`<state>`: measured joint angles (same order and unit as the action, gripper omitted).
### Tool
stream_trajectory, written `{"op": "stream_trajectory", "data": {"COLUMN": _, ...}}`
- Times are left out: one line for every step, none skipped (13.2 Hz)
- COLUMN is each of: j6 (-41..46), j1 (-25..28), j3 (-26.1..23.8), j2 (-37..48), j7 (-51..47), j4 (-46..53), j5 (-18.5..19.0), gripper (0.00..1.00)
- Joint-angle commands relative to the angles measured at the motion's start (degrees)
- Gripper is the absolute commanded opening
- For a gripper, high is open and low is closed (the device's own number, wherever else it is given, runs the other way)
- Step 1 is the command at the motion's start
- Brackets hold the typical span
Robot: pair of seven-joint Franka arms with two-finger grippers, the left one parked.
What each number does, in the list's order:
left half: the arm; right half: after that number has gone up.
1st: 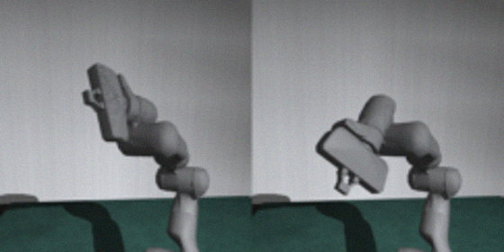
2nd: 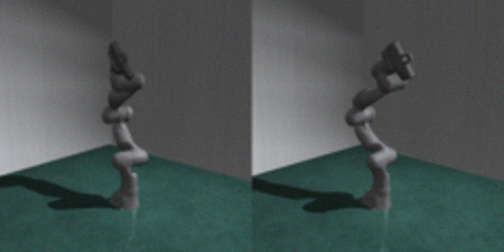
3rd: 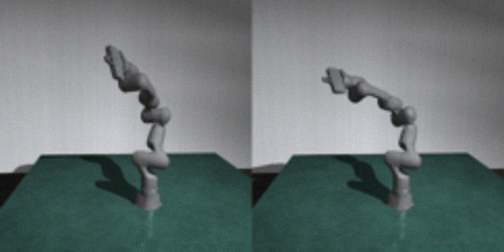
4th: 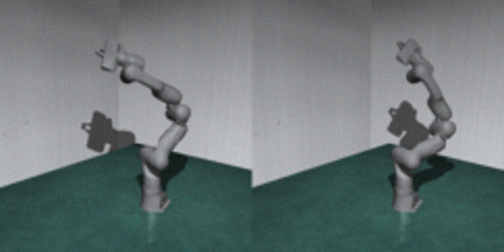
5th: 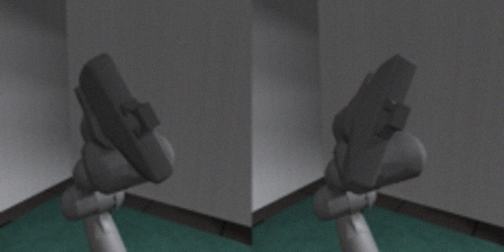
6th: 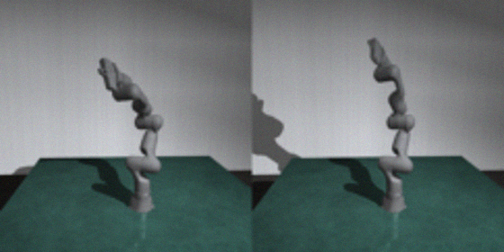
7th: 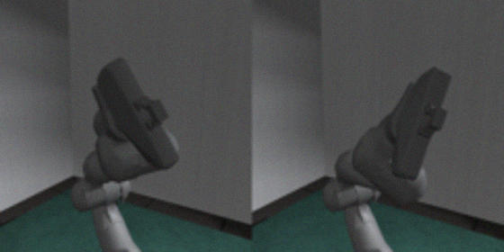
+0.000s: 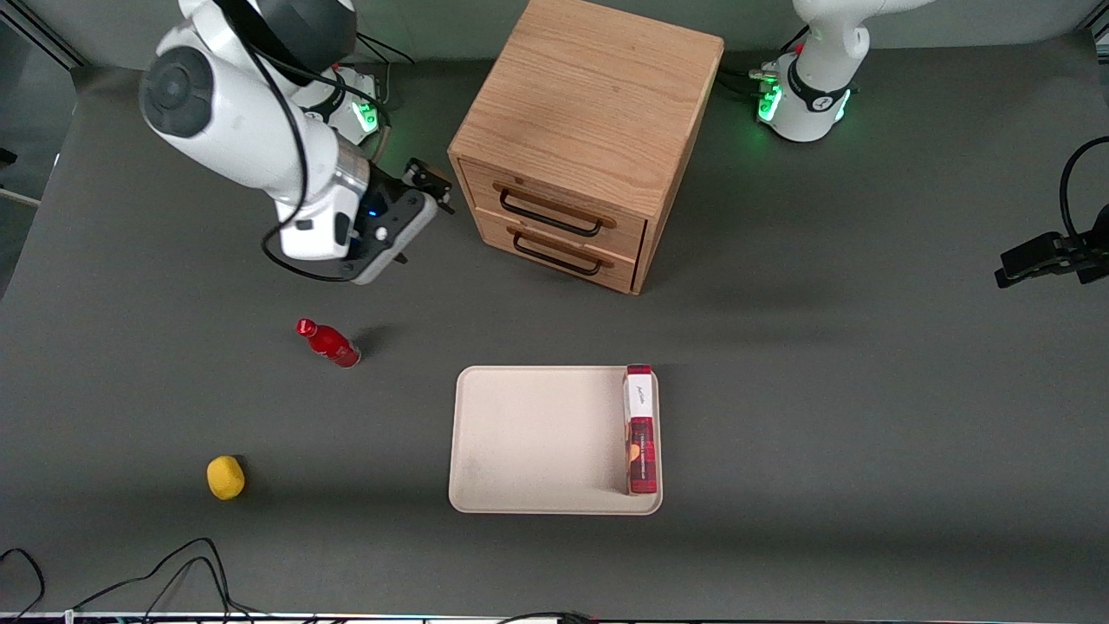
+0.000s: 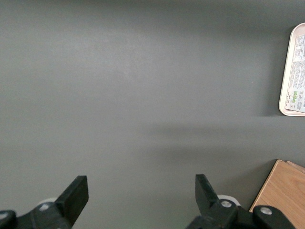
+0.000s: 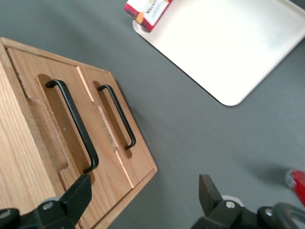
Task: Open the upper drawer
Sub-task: 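Move the right gripper toward the cabinet's upper drawer handle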
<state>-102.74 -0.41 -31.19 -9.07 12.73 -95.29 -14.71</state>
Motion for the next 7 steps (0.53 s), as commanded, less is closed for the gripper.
{"op": "stream_trajectory", "data": {"j6": -0.7, "j1": 2.8, "j3": -0.2, "j2": -4.7, "j7": 2.6, "j4": 3.2, "j5": -1.6, "gripper": 1.00}}
{"op": "stream_trajectory", "data": {"j6": -0.7, "j1": 3.6, "j3": -0.3, "j2": -5.7, "j7": 3.1, "j4": 3.2, "j5": -3.1, "gripper": 1.00}}
{"op": "stream_trajectory", "data": {"j6": -0.8, "j1": 4.7, "j3": -0.3, "j2": -6.4, "j7": 3.9, "j4": 3.2, "j5": -4.2, "gripper": 1.00}}
{"op": "stream_trajectory", "data": {"j6": -1.4, "j1": 6.1, "j3": -0.3, "j2": -6.5, "j7": 4.5, "j4": 2.8, "j5": -4.3, "gripper": 1.00}}
{"op": "stream_trajectory", "data": {"j6": -1.6, "j1": 7.1, "j3": -0.3, "j2": -6.5, "j7": 4.6, "j4": 2.6, "j5": -4.3, "gripper": 1.00}}
{"op": "stream_trajectory", "data": {"j6": -1.9, "j1": 7.8, "j3": -0.3, "j2": -6.6, "j7": 4.6, "j4": 2.2, "j5": -4.2, "gripper": 1.00}}
{"op": "stream_trajectory", "data": {"j6": -2.4, "j1": 8.8, "j3": -0.3, "j2": -6.6, "j7": 4.7, "j4": 2.0, "j5": -3.7, "gripper": 1.00}}
